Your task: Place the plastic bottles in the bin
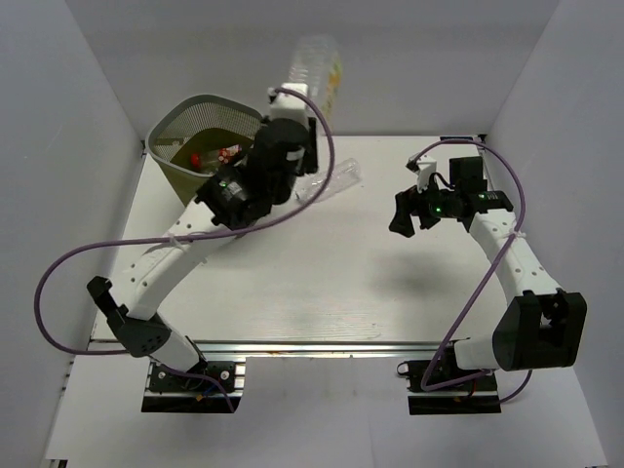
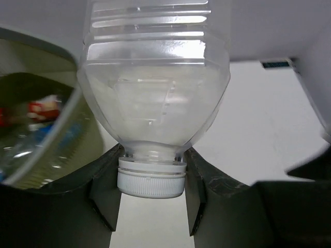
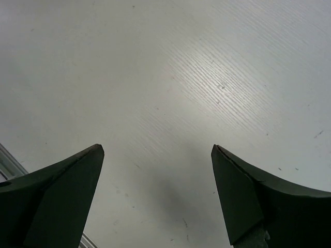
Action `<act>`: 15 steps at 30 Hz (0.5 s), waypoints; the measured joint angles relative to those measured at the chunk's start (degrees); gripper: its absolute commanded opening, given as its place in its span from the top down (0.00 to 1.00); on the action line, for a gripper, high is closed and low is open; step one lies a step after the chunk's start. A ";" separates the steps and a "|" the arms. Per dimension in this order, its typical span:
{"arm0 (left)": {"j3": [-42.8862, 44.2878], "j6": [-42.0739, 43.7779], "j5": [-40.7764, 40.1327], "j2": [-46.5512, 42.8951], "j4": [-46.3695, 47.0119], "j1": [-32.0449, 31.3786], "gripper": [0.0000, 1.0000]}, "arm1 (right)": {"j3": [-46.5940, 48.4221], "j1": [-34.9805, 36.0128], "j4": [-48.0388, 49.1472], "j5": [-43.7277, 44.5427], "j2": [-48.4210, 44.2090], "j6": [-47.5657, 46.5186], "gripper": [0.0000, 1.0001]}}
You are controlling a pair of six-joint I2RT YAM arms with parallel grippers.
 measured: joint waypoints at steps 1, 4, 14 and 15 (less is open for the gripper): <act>0.96 0.63 -1.14 -0.24 -0.46 1.68 1.00 | 0.00 -0.50 0.33 -0.02 0.00 0.00 0.10; 1.86 1.70 -4.63 -0.94 -2.58 6.21 1.00 | 0.00 -1.64 0.48 -0.24 0.00 -0.02 0.10; 2.91 1.53 -8.85 -2.19 -11.47 20.59 1.00 | -0.11 -3.13 0.57 -2.19 -0.11 -0.02 0.10; 2.67 1.09 -8.68 -2.29 -12.13 21.92 0.96 | -0.11 -3.28 0.57 -2.29 -0.11 -0.04 0.10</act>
